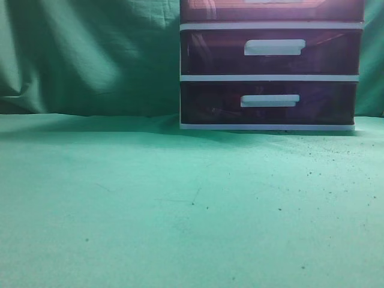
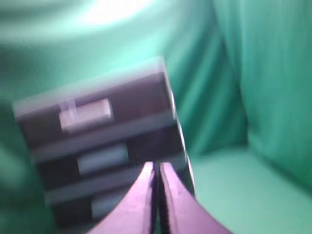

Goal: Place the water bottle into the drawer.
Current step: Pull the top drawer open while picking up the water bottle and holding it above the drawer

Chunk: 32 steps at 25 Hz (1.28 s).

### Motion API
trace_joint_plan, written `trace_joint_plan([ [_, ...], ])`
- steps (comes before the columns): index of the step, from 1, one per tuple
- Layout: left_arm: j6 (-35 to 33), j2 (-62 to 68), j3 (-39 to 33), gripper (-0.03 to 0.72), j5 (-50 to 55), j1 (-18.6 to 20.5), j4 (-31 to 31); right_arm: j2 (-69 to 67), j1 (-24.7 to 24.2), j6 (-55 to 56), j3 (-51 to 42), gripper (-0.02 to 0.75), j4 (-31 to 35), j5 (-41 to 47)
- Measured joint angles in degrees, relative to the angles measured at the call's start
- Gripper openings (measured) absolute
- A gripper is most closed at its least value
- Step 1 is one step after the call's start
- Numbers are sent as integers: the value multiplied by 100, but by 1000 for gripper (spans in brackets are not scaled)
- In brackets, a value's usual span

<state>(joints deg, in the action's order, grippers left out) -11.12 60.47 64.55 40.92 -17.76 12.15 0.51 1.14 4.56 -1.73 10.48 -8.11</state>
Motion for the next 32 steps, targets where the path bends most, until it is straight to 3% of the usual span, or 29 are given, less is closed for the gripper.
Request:
trace_joint_plan([
  [3,0,-244,0,287,223,-90,-61,-171,0,-82,375,0,187,-297],
  [11,0,-107,0,287,282,-89,-325,-2668,0,-379,2591,0,156,1332],
  [15,-5,-37,0,287,282,-89,-349,-4115,115,-1912,3639,0,75,1378],
  [17,-14,58,0,287,282,-89,-359,-4766,425,-3241,4223,0,55,1222],
  [18,-14,98,0,287,282,-89,-381,-5118,611,-3966,4425,49,-1,1065],
  [19,-14,125,0,287,282,-89,-382,-5414,758,-4564,4621,49,-61,811],
  [21,-14,208,0,287,272,-89,-415,-6152,1053,-5829,4859,162,-152,122],
  [24,-14,273,0,287,272,-89,-440,-7163,1341,-6957,5031,334,-213,-1048],
  [26,-14,283,0,287,272,-89,-463,-7732,1446,-7204,5207,432,-268,-1232],
  [32,-14,283,0,287,272,-89,-509,-9135,1504,-7341,5879,466,-741,-1336],
])
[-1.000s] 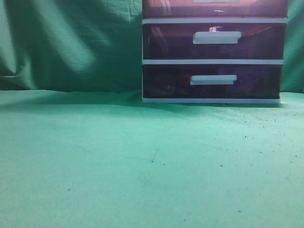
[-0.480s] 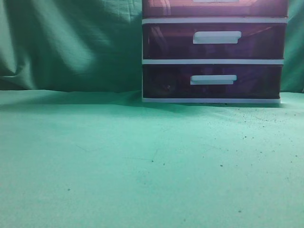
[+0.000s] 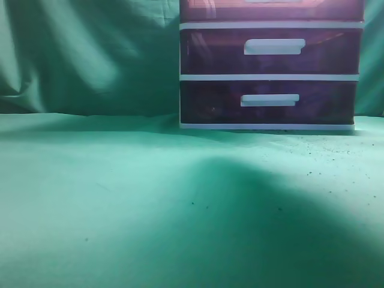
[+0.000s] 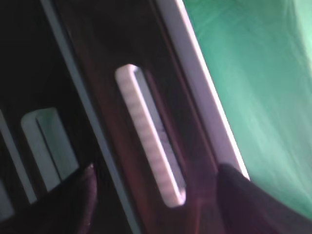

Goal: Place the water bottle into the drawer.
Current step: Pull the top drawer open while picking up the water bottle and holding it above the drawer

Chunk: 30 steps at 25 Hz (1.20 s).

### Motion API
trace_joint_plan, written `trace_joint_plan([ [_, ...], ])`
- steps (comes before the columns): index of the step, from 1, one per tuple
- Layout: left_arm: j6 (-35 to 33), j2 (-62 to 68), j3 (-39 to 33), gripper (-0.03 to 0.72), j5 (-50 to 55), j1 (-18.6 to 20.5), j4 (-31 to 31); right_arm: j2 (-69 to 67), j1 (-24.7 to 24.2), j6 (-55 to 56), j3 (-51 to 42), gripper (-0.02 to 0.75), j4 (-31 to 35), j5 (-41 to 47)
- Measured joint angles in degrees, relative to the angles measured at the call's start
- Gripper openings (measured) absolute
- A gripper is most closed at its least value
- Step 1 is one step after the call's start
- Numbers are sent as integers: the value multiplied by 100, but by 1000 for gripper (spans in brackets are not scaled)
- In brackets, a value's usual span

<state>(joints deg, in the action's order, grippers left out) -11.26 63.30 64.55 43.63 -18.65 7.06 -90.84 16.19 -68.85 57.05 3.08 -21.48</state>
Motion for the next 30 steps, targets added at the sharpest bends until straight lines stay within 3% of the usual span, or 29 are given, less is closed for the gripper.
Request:
trace_joint_plan([
  [5,-4,0,0,287,0,0,0,-707,0,-9,589,466,-322,-142],
  [7,-4,0,0,287,0,0,-37,-958,0,-9,803,406,-346,-205],
  [14,-4,0,0,287,0,0,-321,-1620,-39,-23,1446,411,-419,-325],
  [16,-4,0,0,287,0,0,-331,-1678,-60,-23,1553,317,-429,-370],
  [18,-4,0,0,287,0,0,-364,-1694,-60,-34,1593,169,-429,-436],
  [19,-4,0,0,287,0,0,-393,-1673,-60,-149,1593,134,-505,-370],
  [22,-4,0,0,287,0,0,-466,-1518,-71,-396,1552,139,-694,-136],
  [23,-4,0,0,287,0,0,-472,-1440,-82,-414,1453,97,-744,-99],
  [30,-4,0,0,287,-24,0,-481,-318,-56,-419,215,113,-1005,77],
])
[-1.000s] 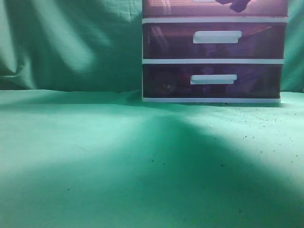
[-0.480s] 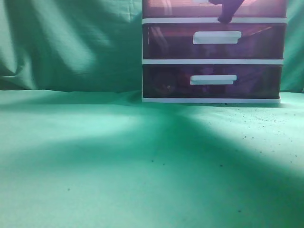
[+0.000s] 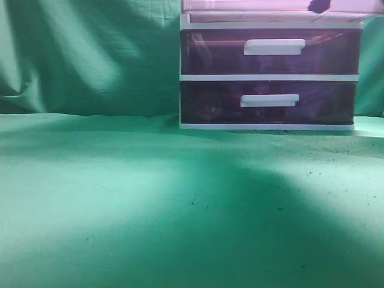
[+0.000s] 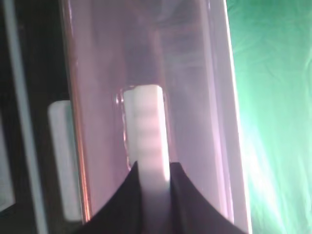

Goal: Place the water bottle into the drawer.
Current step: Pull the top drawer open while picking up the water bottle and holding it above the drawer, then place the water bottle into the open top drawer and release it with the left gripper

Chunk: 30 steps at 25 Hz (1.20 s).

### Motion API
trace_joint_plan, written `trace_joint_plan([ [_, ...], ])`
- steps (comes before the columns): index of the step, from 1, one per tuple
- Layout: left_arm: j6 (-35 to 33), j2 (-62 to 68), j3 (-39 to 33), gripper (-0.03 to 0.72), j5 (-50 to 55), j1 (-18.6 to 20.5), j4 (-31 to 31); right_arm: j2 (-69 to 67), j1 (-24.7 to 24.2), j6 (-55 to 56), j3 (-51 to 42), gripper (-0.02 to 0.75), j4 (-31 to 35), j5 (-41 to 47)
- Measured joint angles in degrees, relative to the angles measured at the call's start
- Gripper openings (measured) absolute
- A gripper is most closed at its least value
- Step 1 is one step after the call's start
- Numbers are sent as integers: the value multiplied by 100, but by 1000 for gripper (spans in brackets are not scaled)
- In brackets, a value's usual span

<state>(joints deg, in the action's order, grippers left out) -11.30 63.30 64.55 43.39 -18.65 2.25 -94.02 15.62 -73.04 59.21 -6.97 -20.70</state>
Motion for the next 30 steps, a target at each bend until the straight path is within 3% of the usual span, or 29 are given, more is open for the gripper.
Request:
trace_joint_plan([
  [3,-10,0,0,287,-31,0,10,656,87,10,-661,113,-60,47],
  [4,-10,0,0,287,-44,0,21,841,128,10,-894,71,-81,63],
  [8,-10,0,0,287,-134,0,235,1612,233,-22,-1728,84,-146,-21],
  [13,-10,0,227,287,-162,0,1005,2315,233,-35,-2494,84,-160,-74],
  [17,-454,48,810,287,-263,-65,1673,2593,233,-35,-2838,84,-147,-79],
  [22,-621,429,1668,287,-501,-385,2190,2603,233,-35,-2879,84,-147,-24],
  [30,-813,1957,3049,287,-527,-1399,2503,2603,233,-35,-2889,84,-147,-2],
])
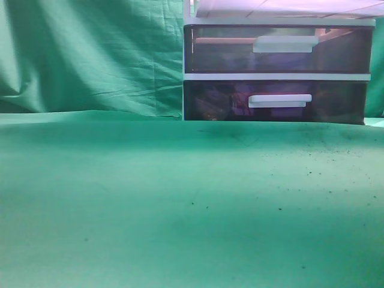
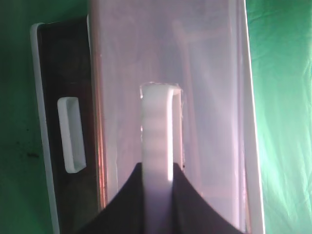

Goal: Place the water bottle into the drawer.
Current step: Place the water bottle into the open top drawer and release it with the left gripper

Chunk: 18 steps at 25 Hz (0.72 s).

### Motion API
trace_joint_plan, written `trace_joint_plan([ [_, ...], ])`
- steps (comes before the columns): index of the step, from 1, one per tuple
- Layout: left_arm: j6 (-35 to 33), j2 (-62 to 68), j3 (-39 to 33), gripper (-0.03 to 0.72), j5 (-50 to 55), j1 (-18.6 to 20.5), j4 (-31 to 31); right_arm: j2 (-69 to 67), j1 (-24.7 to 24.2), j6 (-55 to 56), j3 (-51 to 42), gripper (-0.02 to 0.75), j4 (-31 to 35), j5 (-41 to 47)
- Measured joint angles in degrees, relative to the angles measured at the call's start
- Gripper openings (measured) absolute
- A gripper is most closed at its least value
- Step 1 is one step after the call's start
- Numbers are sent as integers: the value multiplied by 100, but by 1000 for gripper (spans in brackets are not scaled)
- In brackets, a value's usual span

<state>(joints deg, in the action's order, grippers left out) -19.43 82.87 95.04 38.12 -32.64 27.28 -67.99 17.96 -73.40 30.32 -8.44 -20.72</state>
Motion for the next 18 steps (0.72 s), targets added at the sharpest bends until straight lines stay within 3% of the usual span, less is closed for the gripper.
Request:
trace_joint_plan([
  [7,-206,1239,1003,287,-261,-319,-38,0,0,0,-12,84,0,4],
  [15,-239,2143,1110,287,-239,-319,-749,0,0,0,-12,84,0,13],
  [18,-239,2167,1124,427,-229,-319,-788,0,0,0,-12,84,0,17],
])
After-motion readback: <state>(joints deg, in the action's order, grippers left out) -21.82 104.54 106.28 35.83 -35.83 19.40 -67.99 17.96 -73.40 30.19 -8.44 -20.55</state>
